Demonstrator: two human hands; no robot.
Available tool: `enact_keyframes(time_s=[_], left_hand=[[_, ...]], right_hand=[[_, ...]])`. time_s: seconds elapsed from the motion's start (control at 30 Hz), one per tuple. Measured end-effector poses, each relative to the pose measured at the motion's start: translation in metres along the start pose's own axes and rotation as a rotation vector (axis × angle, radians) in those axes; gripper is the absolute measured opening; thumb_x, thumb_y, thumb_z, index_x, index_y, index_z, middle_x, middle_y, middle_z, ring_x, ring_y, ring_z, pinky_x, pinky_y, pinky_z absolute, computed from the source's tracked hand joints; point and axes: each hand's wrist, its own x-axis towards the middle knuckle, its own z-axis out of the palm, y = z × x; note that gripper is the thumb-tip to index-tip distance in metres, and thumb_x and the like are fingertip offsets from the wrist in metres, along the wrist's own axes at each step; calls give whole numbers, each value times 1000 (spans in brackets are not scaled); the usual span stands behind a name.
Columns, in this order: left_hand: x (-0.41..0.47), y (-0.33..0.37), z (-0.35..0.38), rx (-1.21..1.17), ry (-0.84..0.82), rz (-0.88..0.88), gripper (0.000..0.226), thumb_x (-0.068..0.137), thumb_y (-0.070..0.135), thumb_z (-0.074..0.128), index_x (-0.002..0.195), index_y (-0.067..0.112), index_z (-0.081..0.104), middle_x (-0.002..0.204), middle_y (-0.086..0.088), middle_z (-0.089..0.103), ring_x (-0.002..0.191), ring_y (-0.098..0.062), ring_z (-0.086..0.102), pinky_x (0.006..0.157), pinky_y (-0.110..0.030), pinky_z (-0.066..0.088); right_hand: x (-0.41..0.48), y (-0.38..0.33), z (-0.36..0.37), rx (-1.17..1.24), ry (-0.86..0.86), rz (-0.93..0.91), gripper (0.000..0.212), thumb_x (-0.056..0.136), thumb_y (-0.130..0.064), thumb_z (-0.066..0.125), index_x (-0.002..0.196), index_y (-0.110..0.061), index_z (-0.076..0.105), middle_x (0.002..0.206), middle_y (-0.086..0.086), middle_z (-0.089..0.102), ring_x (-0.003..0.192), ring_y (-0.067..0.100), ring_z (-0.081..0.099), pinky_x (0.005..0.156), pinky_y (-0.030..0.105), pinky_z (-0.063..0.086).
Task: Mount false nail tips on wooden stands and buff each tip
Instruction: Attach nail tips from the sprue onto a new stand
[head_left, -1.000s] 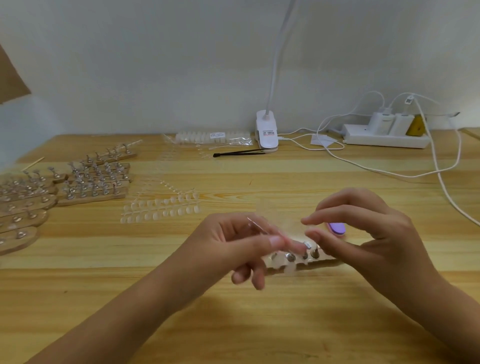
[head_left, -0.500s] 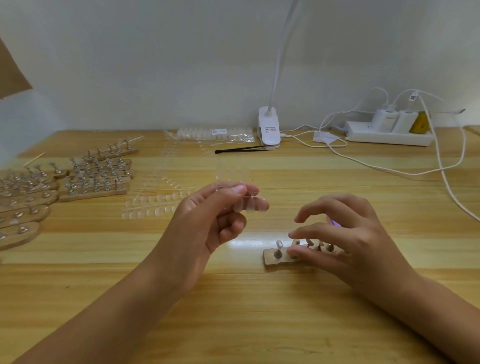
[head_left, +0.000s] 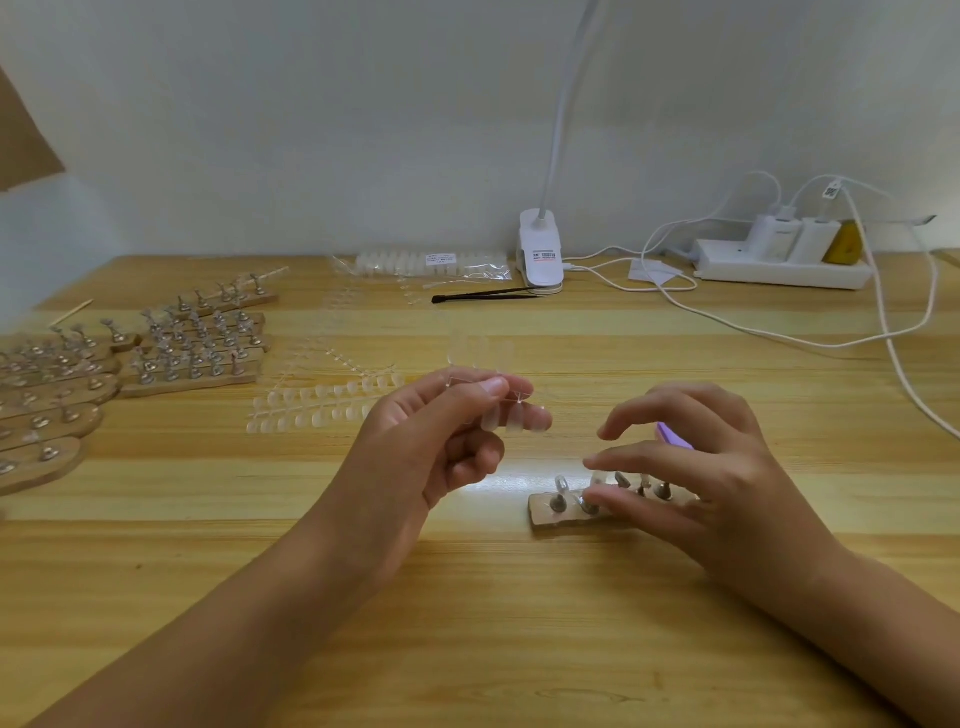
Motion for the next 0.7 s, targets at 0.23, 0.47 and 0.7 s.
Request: enact_keyframes(time_s=[0.23, 0.47, 0.7], left_hand=[[0, -1, -1, 12, -11, -5, 18, 75, 35, 68, 85, 23, 77, 87, -8, 74, 53, -6, 50, 49, -13, 43], [0, -3, -2, 17, -14, -12, 15, 77, 32, 67, 85, 23, 77, 88, -8, 74, 53, -6, 50, 48, -13, 43], [1, -5, -2, 17, -10, -17, 17, 75, 34, 68, 86, 24, 77, 88, -8, 74, 53, -6, 51, 49, -13, 43]], right_hand=[[-2, 1, 0, 39, -16, 17, 29, 84, -45, 62, 86, -21, 80, 101, -5, 68, 103, 17, 55, 90, 46, 44], [-1, 1, -1, 37, 7, -10, 28, 85, -41, 63, 95, -20, 79, 99, -6, 67, 102, 15, 53, 88, 45, 44], [-1, 0, -2, -27, -18, -56, 27, 87, -41, 63, 89, -20, 80, 98, -5, 69, 97, 21, 60, 88, 45, 43]])
